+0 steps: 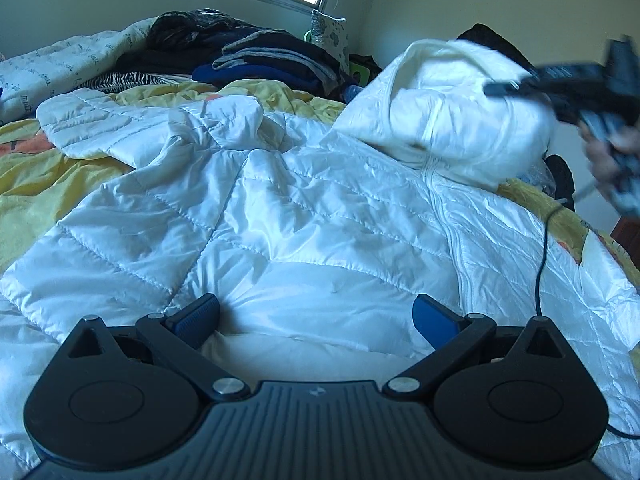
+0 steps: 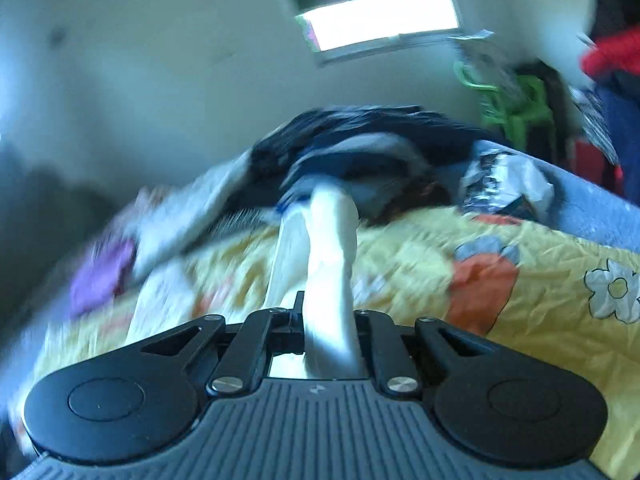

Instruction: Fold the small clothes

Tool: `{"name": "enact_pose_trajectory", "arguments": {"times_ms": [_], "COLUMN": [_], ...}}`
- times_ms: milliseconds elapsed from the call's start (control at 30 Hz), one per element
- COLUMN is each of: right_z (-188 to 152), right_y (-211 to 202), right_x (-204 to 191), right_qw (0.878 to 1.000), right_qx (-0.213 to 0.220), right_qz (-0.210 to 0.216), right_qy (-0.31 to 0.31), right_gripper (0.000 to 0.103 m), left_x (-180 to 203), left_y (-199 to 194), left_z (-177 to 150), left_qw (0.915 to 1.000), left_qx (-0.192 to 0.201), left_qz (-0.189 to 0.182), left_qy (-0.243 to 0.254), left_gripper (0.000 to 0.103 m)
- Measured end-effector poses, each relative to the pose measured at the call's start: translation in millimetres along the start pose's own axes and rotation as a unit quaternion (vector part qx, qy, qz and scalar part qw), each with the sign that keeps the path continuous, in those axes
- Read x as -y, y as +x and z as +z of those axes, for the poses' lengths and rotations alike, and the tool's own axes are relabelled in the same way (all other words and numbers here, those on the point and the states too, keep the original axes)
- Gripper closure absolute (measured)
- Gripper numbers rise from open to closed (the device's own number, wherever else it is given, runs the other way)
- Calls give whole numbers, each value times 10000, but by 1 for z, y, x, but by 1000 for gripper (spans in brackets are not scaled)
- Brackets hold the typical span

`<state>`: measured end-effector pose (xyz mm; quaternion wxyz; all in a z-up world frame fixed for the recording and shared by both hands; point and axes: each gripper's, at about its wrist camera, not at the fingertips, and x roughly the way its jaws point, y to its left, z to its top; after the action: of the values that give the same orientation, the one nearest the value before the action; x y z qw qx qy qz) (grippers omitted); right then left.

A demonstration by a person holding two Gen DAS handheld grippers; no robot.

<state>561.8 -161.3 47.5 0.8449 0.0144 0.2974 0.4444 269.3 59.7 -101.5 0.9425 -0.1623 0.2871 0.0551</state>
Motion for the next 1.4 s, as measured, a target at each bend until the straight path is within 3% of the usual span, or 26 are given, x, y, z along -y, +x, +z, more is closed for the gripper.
{"name": "enact_pose_trajectory", "arguments": {"times_ms": [100, 133, 167, 267, 433, 533, 600, 633, 667, 700, 800, 867, 933, 1033, 1100, 1133, 1167, 1233, 1300, 1400], "right_z": [-38, -50, -62, -89, -120, -142, -150, -152, -155, -157, -158, -160, -158, -158, -161, -161, -160, -154, -145, -153], "right_y": [-10, -11, -16, -34, -88, -126, -154, -165, -174, -180, -165, -140, -108, -68, -46, -36, -29, -26, -34, -39], "right_x": [-28, -33, -36, -35, -37, -55, -61, -61, -57, -51, -23, -5, 11, 25, 31, 32, 32, 26, 24, 34], "right_qw": [9981, 9967, 9954, 9931, 9867, 9795, 9736, 9675, 9589, 9480, 9103, 8885, 8819, 8785, 8735, 8752, 8773, 8913, 9051, 8979], "right_qx": [-537, -728, -841, -982, -821, -488, -154, 88, 325, 510, 574, 447, 146, -180, -254, -281, -326, -228, -50, -14], "right_qz": [-105, -209, -370, -631, -266, 22, 227, 373, 521, 650, 697, 690, 497, -33, -94, -48, -85, -168, -296, -339], "right_qy": [-293, -291, -276, 94, 1380, 1952, 2265, 2500, 2772, 3074, 4041, 4514, 4687, 4773, 4861, 4828, 4788, 4525, 4241, 4388], "right_gripper": [51, 35, 30, 31, 30, 30, 24, 15, 5, 5, 12, 29, 37, 43, 63, 88, 90, 90, 90, 91], "left_x": [-1, 0, 0, 0, 1, 4, 0, -3, -5, -7, -4, -3, -5, -9, 0, 5, 11, 20, 27, 28], "left_y": [0, 0, 0, 0, -2, -11, -28, -32, -31, -25, 13, 42, 67, 94, 102, 106, 111, 113, 110, 119], "left_z": [0, 0, 0, 0, 0, 11, 25, 35, 46, 57, 86, 96, 99, 95, 99, 102, 106, 114, 120, 111], "left_qw": [10000, 10000, 10000, 10000, 10000, 10000, 9981, 9951, 9911, 9860, 9733, 9743, 9703, 9576, 9638, 9684, 9705, 9723, 9814, 9838], "left_qx": [8, 10, 11, 14, 15, 17, 321, 415, 390, 249, -372, -600, -929, -1331, -1344, -1389, -1498, -1528, -1293, -1472], "left_qz": [-9, -10, -11, -13, 15, 0, -447, -696, -939, -1175, -1552, -1259, -837, -738, -626, -611, -682, -792, -735, -410], "left_qy": [-18, -20, -22, -24, 10, 61, -276, -560, -864, -1156, -1648, -1771, -2070, -2447, -2216, -1978, -1764, -1582, -1217, -939], "left_gripper": [0, 0, 0, 0, 0, 0, 0, 0, 0, 0, 0, 0, 0, 0, 9, 43, 74, 76, 76, 76]}}
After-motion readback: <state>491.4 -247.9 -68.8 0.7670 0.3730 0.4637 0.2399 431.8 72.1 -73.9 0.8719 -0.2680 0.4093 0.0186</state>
